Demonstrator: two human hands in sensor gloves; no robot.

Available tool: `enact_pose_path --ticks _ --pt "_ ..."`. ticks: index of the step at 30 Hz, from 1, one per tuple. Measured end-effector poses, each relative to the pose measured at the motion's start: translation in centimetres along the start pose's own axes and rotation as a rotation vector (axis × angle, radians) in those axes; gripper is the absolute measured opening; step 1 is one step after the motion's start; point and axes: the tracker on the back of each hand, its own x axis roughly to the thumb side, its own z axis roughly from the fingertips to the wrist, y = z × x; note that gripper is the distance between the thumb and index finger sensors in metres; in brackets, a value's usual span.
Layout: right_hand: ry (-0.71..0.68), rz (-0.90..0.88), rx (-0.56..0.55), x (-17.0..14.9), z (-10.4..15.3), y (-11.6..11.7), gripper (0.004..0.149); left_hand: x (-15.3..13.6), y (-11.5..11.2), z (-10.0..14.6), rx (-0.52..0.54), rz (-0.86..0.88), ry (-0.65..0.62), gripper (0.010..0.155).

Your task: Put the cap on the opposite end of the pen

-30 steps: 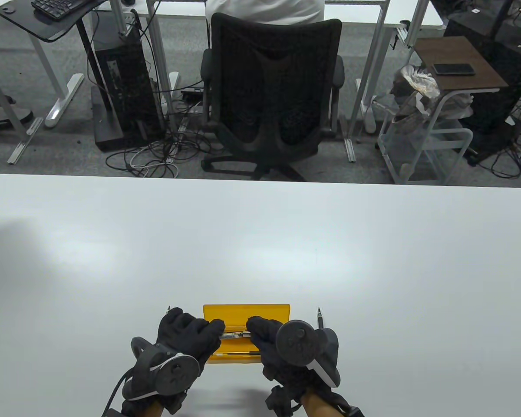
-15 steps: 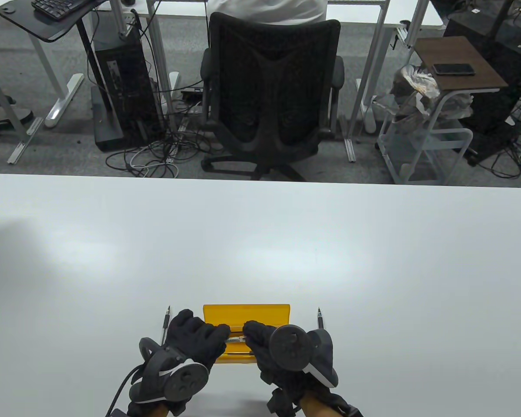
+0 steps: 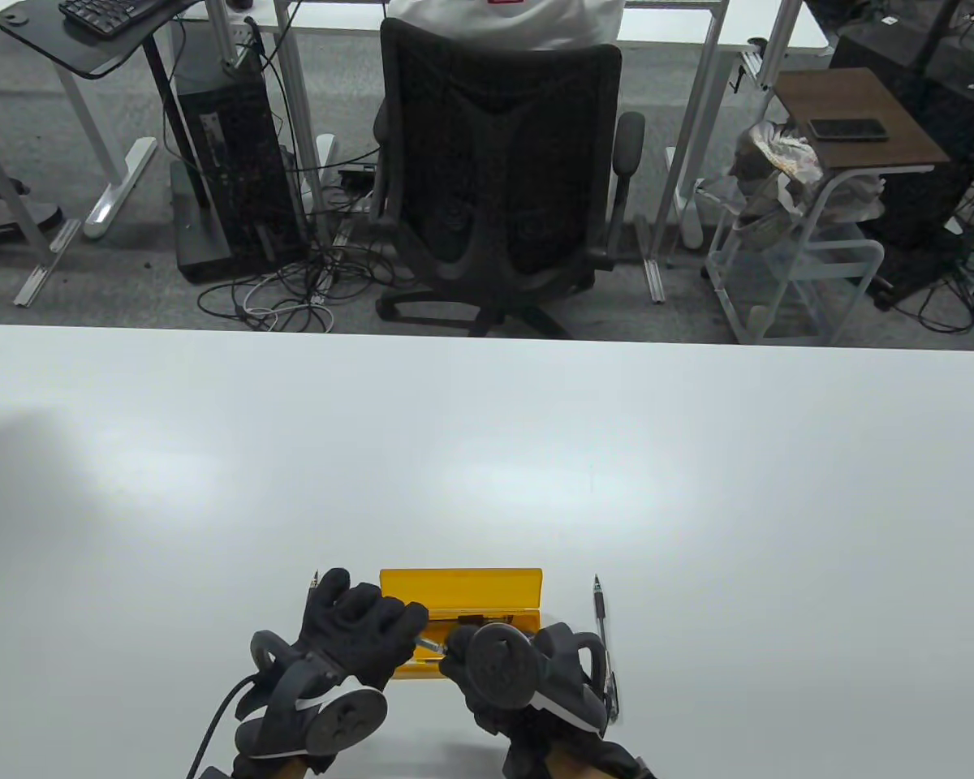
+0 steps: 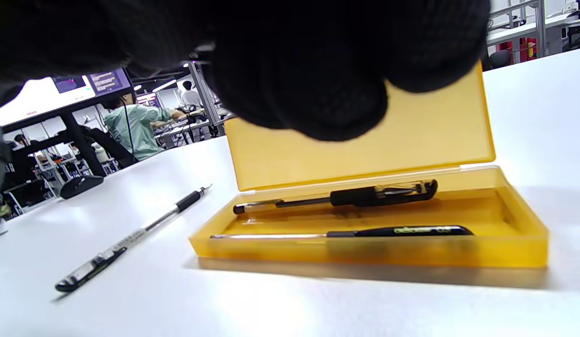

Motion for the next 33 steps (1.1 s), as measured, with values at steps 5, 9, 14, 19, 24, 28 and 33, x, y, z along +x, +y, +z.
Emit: enact_pose_path --ticks 5,9,14,19,24,28,33 --pt "0.019 -0.037 0.048 -0.5 -0.1 0.3 0.046 0.2 -0.2 -0.1 -0.01 0.011 -0.002 0.046" --pt "0.12 -0.068 0.068 -1.3 -0.5 0.6 0.047 -0.3 0.1 0.0 0.033 0.046 0.042 0.056" --pt "0.252 -0.135 -0.013 -3.3 -0.2 -0.1 0.047 -2.9 0.0 1.1 0.112 0.411 0.313 0.061" --pt "0.209 -0.318 -0.058 -3.7 -0.2 -0.7 0.047 -4.3 -1.9 1.7 0.09 0.818 0.509 0.054" --pt "0.065 -0.399 0.008 -2.7 -0.4 -0.3 0.047 -4.3 -2.9 1.8 0.081 1.058 0.531 0.061" --pt "0.01 -0.366 0.073 -1.8 -0.4 0.2 0.047 -3.9 -3.3 1.5 0.046 1.211 0.471 0.061" --pt "0.005 -0.394 0.119 -1.4 -0.7 0.8 0.047 -3.4 -2.7 1.3 0.08 1.179 0.427 0.05"
